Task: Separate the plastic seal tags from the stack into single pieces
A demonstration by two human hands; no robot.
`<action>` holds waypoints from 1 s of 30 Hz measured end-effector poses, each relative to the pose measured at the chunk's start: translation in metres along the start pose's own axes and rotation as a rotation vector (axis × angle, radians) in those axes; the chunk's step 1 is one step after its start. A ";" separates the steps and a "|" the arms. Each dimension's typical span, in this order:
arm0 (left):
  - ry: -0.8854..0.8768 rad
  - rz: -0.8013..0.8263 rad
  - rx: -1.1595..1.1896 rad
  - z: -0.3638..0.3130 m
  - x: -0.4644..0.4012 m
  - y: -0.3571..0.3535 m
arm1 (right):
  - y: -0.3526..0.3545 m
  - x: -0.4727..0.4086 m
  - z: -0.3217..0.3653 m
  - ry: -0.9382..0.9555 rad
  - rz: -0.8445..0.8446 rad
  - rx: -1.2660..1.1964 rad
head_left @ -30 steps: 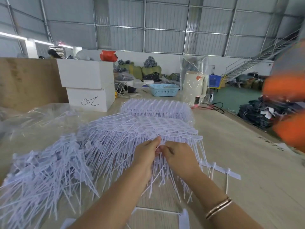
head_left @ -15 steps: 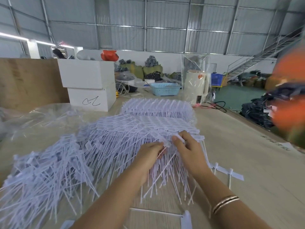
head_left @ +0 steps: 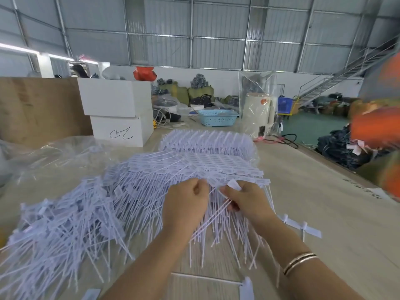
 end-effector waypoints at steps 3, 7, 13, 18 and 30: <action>0.105 0.181 -0.055 0.019 -0.003 -0.020 | -0.011 0.003 0.003 0.011 0.065 -0.018; 0.287 0.308 0.294 0.033 -0.002 -0.040 | -0.025 0.007 0.007 0.014 0.164 0.057; 0.564 0.384 0.622 0.037 0.001 -0.055 | -0.030 0.007 0.008 0.024 0.171 0.200; 0.578 0.273 0.667 0.037 0.000 -0.055 | -0.034 0.008 0.015 0.182 0.063 0.397; 0.594 0.161 0.636 0.041 0.001 -0.051 | -0.041 0.031 0.045 0.501 -0.062 0.635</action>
Point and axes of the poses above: each hand's wrist, its own x-axis away from the middle knuckle, its own y-axis out of the back of the hand, z = x × y, the point moved 9 cm from there along -x, towards the middle knuckle, and after that the axes turned 6 degrees about -x, right-handed, at the moved point
